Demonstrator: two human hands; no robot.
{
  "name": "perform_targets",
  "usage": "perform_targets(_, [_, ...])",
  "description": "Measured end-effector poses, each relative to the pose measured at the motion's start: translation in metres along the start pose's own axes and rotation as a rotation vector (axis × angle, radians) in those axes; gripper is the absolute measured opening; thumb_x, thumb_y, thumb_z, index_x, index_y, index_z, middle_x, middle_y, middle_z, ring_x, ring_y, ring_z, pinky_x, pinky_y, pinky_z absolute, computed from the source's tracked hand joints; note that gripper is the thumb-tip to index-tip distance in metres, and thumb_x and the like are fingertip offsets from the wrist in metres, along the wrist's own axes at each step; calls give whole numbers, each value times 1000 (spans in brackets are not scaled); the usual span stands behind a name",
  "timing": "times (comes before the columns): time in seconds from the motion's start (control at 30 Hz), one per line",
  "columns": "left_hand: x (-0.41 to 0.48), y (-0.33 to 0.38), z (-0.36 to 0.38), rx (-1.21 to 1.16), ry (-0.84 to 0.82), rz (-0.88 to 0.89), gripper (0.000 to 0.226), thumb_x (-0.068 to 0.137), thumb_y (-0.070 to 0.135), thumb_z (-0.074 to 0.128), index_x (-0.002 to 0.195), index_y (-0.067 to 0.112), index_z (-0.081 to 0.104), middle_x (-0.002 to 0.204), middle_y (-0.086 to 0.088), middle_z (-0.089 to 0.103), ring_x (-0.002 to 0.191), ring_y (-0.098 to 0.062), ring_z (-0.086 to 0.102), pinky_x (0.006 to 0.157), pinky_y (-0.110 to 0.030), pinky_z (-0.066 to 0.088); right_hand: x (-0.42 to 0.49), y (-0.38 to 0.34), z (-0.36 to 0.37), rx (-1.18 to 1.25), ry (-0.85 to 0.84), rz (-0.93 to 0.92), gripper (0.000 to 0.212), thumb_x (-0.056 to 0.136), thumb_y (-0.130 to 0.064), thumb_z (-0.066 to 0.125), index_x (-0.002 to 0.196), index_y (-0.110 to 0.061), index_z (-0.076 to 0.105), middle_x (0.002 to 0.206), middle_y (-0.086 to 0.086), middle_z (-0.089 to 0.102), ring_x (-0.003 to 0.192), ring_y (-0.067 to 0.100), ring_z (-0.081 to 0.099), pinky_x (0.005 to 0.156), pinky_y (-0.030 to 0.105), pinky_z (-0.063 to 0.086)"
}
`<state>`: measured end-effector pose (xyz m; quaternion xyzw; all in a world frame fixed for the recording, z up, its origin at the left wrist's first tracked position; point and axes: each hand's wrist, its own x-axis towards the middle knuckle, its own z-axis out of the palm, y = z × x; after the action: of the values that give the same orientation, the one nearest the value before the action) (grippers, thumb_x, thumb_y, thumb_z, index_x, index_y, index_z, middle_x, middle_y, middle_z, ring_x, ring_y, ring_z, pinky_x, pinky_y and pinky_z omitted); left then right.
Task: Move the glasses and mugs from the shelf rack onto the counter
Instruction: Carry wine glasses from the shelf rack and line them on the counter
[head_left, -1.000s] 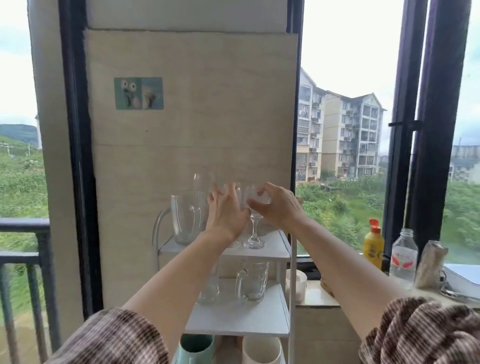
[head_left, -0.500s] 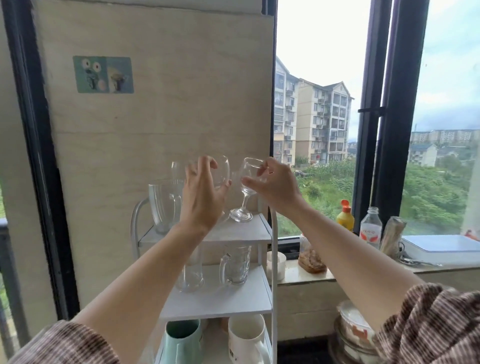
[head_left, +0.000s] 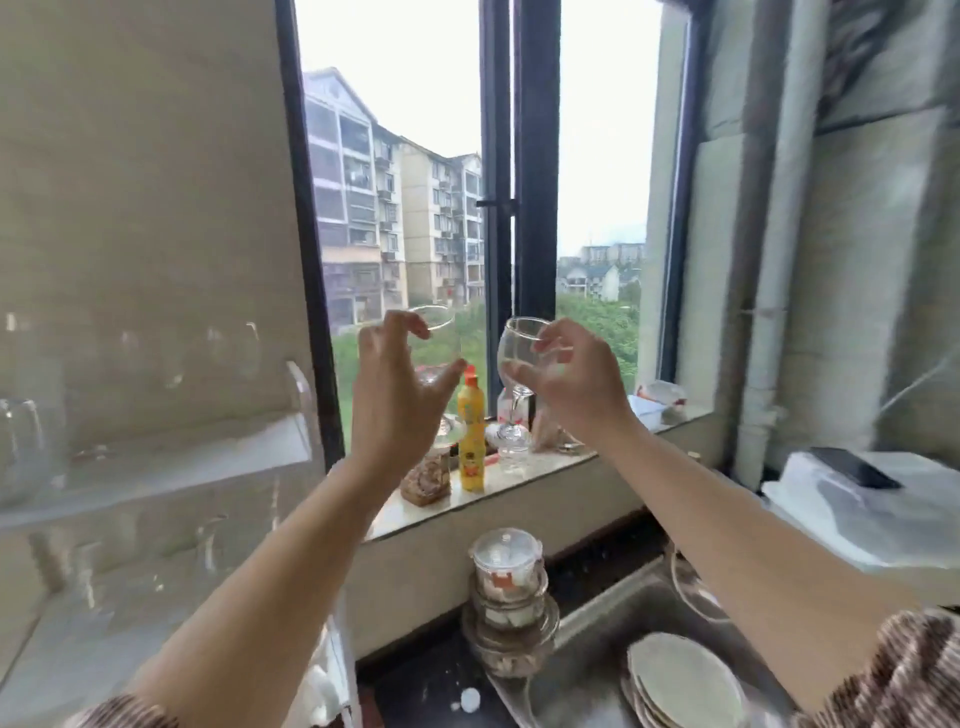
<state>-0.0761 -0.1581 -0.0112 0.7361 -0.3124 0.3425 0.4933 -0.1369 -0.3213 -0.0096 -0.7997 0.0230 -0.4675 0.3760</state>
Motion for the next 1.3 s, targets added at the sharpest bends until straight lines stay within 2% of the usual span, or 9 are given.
perform_targets(0.23, [-94,64,147,-236,-299,-62,37,77,23,77,97,24,45,109,-3,53,91,-18,55,71,-25,42,-65,106,-147,-126,114,268,30,72,-29,82,85,-20,56,83,-4,62,75,14,58,59,25,42])
perform_targets(0.37, [-151,124,235,-329,-430,-83,55,73,18,79,117,19,46,116,-2,54,87,-6,54,78,-23,40,-108,159,-246,-219,141,371,28,74,-25,80,84,-17,55,80,-4,59,74,13,55,68,33,46])
perform_targets(0.53, [-222,219,346,-454,-584,-177,86,72,15,79,144,13,33,138,-6,46,123,-20,50,105,-28,39,-161,216,-384,-376,116,488,35,75,-30,79,92,-19,51,90,-3,59,85,19,57,78,36,48])
perform_targets(0.7, [-281,315,441,-523,-777,-177,94,72,22,78,149,16,24,132,-6,48,113,-24,55,93,-44,51,-205,243,-508,-498,182,559,42,75,-29,79,101,-22,47,91,-15,55,80,9,59,71,26,48])
perform_targets(0.77, [-299,352,473,-551,-840,-145,95,73,21,77,150,16,22,139,-6,44,121,-24,53,102,-41,47,-220,251,-552,-520,226,607,44,76,-25,79,105,-21,46,86,-18,53,76,2,57,71,23,46])
perform_targets(0.87, [-324,403,518,-603,-921,-117,97,73,16,76,151,16,18,144,-5,42,128,-20,46,107,-29,37,-242,267,-611,-584,294,673,51,75,-25,80,112,-22,46,85,-18,52,81,11,60,77,28,49])
perform_targets(0.9, [-332,418,533,-627,-945,-101,99,72,17,76,151,22,16,143,-3,43,127,-20,48,106,-33,40,-248,275,-628,-594,320,695,53,75,-25,80,115,-20,46,85,-18,52,83,12,60,77,29,50])
perform_targets(1.07, [-367,483,609,-680,-1095,-73,103,71,22,77,150,35,13,138,0,43,107,-22,60,85,-47,57,-269,316,-707,-619,416,797,63,75,-23,79,126,-20,42,89,-20,50,82,0,56,68,20,44])
perform_targets(1.3, [-417,566,749,-726,-1245,-1,100,72,20,77,151,29,16,140,1,42,112,-21,57,89,-40,54,-276,406,-822,-694,474,931,75,73,-24,78,137,-21,39,114,-4,53,109,18,57,91,33,49])
